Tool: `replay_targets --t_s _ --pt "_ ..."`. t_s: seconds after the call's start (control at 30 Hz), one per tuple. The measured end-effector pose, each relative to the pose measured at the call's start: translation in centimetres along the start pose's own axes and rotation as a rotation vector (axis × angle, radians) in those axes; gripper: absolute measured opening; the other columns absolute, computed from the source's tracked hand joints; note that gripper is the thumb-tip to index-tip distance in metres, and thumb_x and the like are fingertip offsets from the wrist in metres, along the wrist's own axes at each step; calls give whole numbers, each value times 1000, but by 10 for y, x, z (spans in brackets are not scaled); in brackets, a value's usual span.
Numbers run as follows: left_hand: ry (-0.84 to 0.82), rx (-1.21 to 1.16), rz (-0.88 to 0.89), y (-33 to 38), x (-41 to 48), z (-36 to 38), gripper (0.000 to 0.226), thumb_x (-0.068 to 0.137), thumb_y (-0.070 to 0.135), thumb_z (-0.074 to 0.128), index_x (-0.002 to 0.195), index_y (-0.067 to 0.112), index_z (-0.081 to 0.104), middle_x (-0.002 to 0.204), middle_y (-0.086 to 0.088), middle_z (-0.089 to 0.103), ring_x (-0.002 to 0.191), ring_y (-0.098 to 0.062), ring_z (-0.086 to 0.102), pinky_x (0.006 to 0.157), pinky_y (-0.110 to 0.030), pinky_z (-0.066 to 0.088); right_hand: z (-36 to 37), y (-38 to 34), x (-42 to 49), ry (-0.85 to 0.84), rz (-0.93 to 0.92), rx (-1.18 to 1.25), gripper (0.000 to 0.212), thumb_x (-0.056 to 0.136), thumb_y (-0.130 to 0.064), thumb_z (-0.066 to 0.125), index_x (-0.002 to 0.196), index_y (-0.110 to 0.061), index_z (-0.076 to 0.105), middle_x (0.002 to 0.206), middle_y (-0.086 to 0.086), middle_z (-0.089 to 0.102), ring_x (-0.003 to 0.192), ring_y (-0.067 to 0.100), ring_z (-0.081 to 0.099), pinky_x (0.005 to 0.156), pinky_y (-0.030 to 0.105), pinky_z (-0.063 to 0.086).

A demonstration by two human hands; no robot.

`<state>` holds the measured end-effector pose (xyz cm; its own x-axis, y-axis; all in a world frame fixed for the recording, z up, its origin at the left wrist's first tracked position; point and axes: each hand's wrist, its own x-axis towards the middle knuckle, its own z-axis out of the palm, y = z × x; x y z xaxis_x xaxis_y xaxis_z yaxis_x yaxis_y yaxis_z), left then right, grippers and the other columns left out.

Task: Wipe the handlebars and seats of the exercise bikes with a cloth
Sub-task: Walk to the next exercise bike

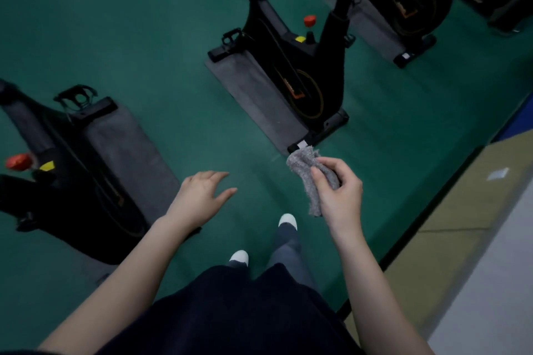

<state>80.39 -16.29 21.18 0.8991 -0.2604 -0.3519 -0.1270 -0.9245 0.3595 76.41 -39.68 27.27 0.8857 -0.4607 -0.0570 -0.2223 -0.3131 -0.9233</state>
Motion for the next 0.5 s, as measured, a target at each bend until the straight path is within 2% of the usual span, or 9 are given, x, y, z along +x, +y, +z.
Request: replay_targets --t_s 0.23,0.4,0.5 --pt "54 -58 -208 20 51 -8 56 94 53 43 140 20 43 142 -2 48 133 -20 39 108 -34 26 4 -13 108 -211 -94 20 14 86 -7 67 91 -20 68 92 -10 69 92 4 64 85 22 49" --pt "152 -138 -267 55 98 -22 56 94 52 44 140 20 43 141 0 47 132 -19 39 108 -34 26 -3 -23 195 -275 -124 37 10 87 -6 66 93 -14 67 94 1 70 95 19 66 89 41 53" --pt "211 -172 -323 69 114 -27 55 94 51 44 140 20 43 141 1 47 132 -18 40 108 -35 27 1 -27 229 -329 -152 28 10 87 -5 66 93 -13 67 94 2 70 95 21 66 91 46 52"
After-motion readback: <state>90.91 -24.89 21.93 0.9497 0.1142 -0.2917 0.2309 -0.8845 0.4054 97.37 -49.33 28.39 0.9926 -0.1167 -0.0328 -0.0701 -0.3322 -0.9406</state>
